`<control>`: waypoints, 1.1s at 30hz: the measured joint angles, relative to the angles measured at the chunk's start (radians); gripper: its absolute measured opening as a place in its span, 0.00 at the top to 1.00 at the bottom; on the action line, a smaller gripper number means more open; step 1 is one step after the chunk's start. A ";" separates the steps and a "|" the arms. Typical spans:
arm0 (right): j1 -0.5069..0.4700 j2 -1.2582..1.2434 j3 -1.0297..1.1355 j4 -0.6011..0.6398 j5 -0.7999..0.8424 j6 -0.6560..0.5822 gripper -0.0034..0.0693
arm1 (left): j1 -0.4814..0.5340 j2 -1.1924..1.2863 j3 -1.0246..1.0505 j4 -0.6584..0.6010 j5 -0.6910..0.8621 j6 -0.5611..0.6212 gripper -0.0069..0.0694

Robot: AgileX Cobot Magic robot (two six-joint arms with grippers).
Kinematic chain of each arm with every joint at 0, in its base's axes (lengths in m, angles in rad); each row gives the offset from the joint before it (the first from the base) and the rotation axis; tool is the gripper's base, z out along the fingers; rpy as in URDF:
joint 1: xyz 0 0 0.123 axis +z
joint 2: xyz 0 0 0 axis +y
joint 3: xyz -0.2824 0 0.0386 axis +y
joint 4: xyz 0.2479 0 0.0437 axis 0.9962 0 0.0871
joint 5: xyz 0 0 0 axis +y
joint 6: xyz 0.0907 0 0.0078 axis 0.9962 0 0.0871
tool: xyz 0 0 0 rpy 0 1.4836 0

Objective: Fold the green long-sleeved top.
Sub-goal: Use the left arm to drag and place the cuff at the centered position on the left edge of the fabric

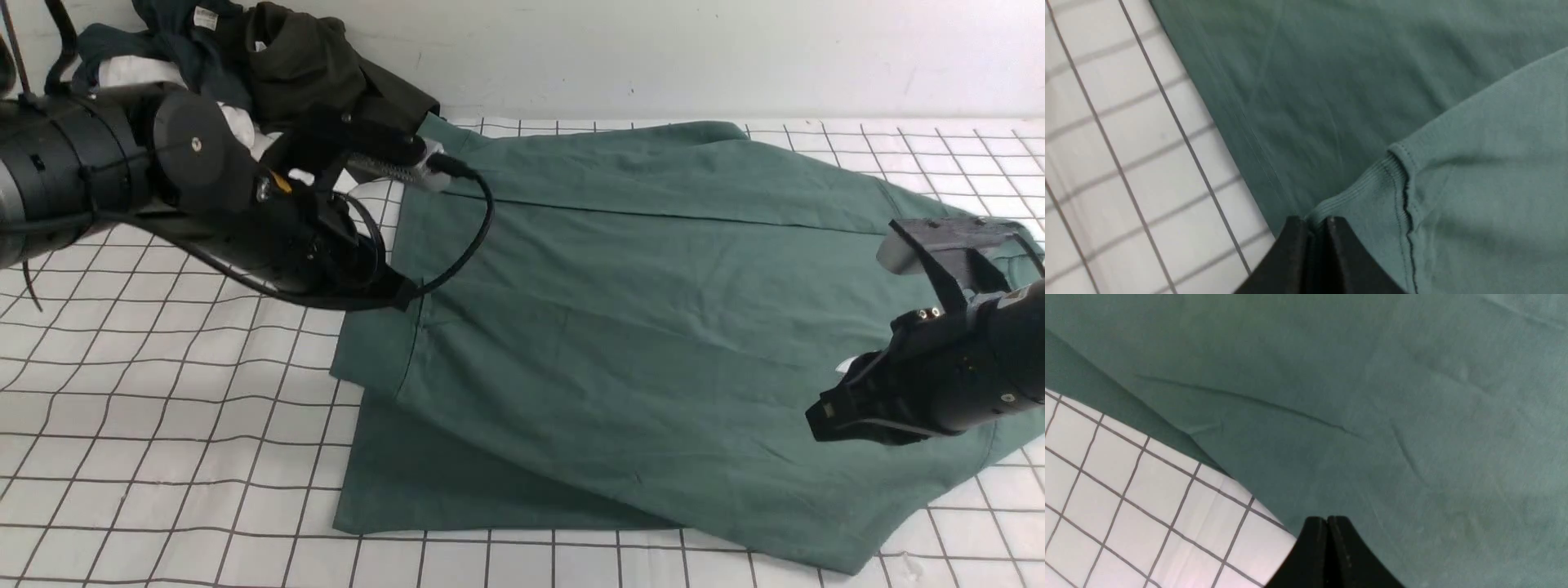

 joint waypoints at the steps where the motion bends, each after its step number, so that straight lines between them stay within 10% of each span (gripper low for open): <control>1: 0.000 0.000 0.000 0.000 -0.001 -0.002 0.97 | 0.000 0.017 -0.024 0.010 -0.006 0.002 0.88; 25: 0.000 0.025 0.000 -0.002 -0.019 -0.054 0.97 | 0.000 0.675 -0.782 0.333 0.108 -0.270 0.86; 33: 0.000 0.134 0.000 0.030 -0.023 -0.094 0.97 | 0.029 0.744 -0.983 0.309 0.128 -0.405 0.51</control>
